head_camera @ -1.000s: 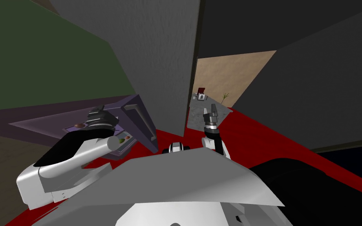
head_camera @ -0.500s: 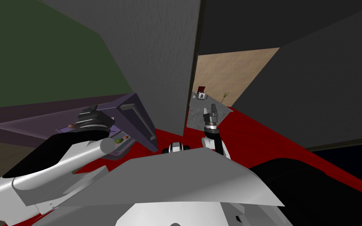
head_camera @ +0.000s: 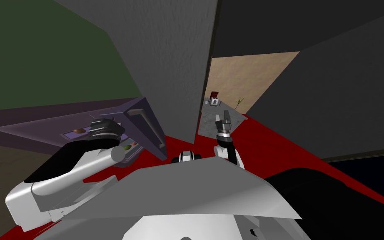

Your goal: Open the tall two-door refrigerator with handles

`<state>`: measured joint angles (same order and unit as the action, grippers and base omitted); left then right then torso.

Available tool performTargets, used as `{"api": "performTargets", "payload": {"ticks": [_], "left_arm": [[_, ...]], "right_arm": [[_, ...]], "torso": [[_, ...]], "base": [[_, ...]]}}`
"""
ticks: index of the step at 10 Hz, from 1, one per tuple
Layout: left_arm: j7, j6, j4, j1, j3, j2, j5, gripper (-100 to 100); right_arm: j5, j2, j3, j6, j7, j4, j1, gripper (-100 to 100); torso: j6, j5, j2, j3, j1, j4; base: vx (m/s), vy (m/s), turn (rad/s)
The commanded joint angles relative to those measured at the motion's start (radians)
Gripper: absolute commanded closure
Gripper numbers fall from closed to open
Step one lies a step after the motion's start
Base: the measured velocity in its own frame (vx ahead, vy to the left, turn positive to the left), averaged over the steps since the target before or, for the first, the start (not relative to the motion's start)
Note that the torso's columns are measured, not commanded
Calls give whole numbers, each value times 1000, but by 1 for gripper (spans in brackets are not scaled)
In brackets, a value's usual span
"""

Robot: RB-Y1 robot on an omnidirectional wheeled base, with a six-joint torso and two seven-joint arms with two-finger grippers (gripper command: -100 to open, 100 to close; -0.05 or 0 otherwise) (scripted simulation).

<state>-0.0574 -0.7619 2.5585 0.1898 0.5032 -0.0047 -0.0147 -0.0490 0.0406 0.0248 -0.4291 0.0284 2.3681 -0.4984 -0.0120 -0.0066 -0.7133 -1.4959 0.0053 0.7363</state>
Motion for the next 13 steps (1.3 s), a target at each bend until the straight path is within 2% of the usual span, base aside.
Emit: {"api": "performTargets", "payload": {"ticks": [1, 3, 7, 10, 11, 12, 13], "left_arm": [[-2, -18, 8, -8, 25, -1, -15, 100], [-4, -26, 14, -16, 39, 1, -22, 100], [-10, -57, 39, -45, 91, 9, -50, 100], [-14, -80, 57, -67, 131, 14, -72, 100], [-14, -77, 43, -46, 124, 5, -62, 100], [-13, -79, 8, -45, 123, 36, -62, -100], [-12, -78, -15, -45, 121, 59, -62, -100]], "right_arm": [[0, 0, 0, 0, 0, 0, 0, 0], [0, 0, 0, 0, 0, 0, 0, 0], [0, 0, 0, 0, 0, 0, 0, 0], [0, 0, 0, 0, 0, 0, 0, 0], [0, 0, 0, 0, 0, 0, 0, 0], [0, 0, 0, 0, 0, 0, 0, 0], [0, 0, 0, 0, 0, 0, 0, 0]], "torso": [[2, 0, -4, 3, -3, 0], [2, -3, -8, 7, -15, 1], [4, -2, -11, 7, -3, 3], [6, 1, -15, 11, -6, 2], [7, 0, -17, 12, -2, 4], [9, 4, -22, 16, 3, 4], [10, 8, -23, 17, 7, 3]], "base": [[42, -132, 77], [101, -174, 43], [130, -192, 21], [148, -205, 24], [45, -82, 24], [1, -40, 6], [-6, -38, 7]]}}
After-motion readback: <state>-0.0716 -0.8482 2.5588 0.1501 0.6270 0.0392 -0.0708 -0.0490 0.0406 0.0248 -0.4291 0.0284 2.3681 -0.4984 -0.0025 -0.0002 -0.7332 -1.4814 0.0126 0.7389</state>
